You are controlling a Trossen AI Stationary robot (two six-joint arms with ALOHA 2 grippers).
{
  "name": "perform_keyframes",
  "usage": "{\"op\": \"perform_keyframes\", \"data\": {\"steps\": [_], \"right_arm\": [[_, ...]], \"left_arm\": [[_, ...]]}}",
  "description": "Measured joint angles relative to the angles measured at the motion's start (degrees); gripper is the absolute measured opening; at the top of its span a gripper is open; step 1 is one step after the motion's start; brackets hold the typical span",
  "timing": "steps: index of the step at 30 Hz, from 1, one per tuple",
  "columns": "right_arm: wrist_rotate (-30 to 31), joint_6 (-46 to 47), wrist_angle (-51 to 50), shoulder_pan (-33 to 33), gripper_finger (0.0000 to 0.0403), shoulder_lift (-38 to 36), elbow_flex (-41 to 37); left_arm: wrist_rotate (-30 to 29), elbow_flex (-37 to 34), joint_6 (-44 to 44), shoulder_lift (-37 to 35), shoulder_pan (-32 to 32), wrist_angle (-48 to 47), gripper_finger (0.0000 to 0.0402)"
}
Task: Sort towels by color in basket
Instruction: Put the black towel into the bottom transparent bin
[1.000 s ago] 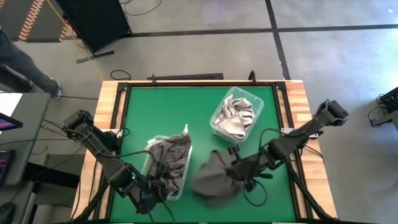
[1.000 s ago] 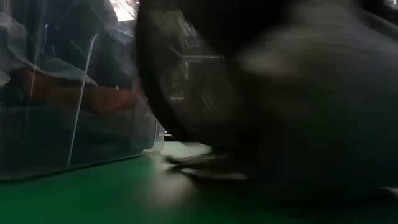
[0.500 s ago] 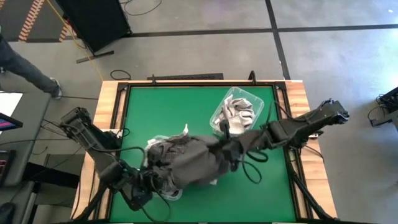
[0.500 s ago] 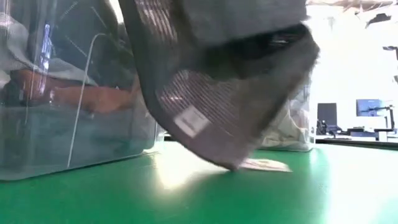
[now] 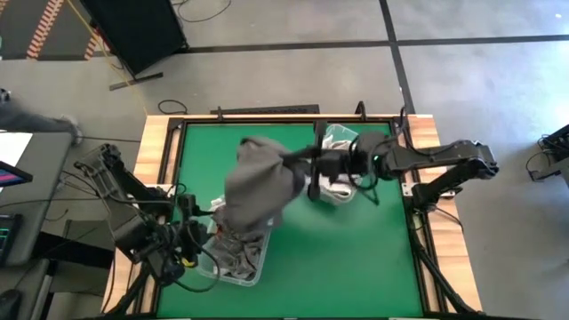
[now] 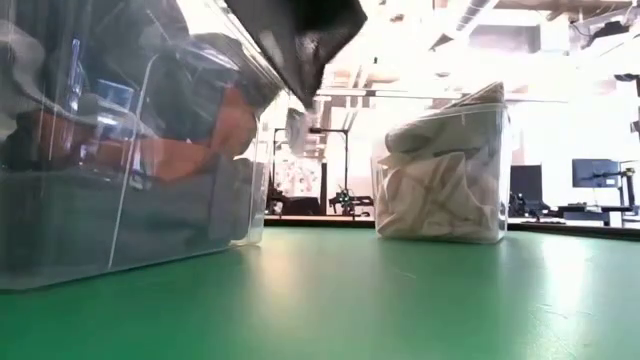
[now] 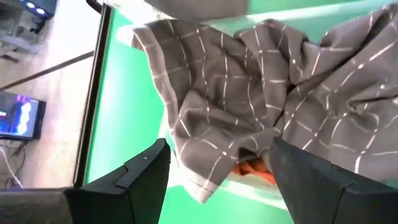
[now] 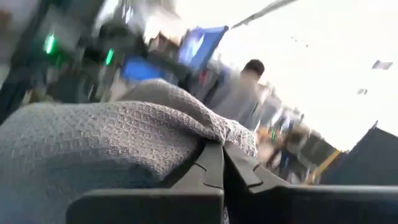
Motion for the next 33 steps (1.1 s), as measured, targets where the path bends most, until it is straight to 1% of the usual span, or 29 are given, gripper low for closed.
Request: {"op": "perform_keyframes", "data": {"steps": [4, 6, 11, 15, 20, 25, 33], "right_arm": [[-7.3, 3.4, 7.9, -2.8, 0.0017, 0.0, 0.0], [-9.4, 5.2, 10.3, -3.8, 0.0017, 0.4, 0.1], [-11.0, 6.4, 11.0, -4.1, 0.0018, 1.6, 0.6], [-15.3, 6.5, 11.4, -3.7, 0.0018, 3.5, 3.8], [-18.2, 6.5, 10.4, -2.2, 0.0018, 6.4, 9.6], [-18.6, 6.1, 5.5, -1.1, 0.0018, 9.5, 14.7], [-19.7, 6.0, 5.8, -1.8, 0.0018, 14.5, 16.1]], "left_arm": [[0.0, -1.8, -0.2, 0.0, 0.0, 0.1, 0.0264], [0.0, -2.4, -0.2, 0.0, 0.0, 0.1, 0.0264], [0.0, -2.5, -0.2, 0.0, 0.0, 0.1, 0.0264], [0.0, -2.5, -0.2, 0.0, 0.0, 0.1, 0.0264], [0.0, -2.5, -0.3, 0.0, 0.0, 0.1, 0.0264], [0.0, -2.5, -0.4, 0.0, 0.0, 0.1, 0.0264], [0.0, -2.5, -0.6, 0.0, 0.0, 0.1, 0.0264]]}}
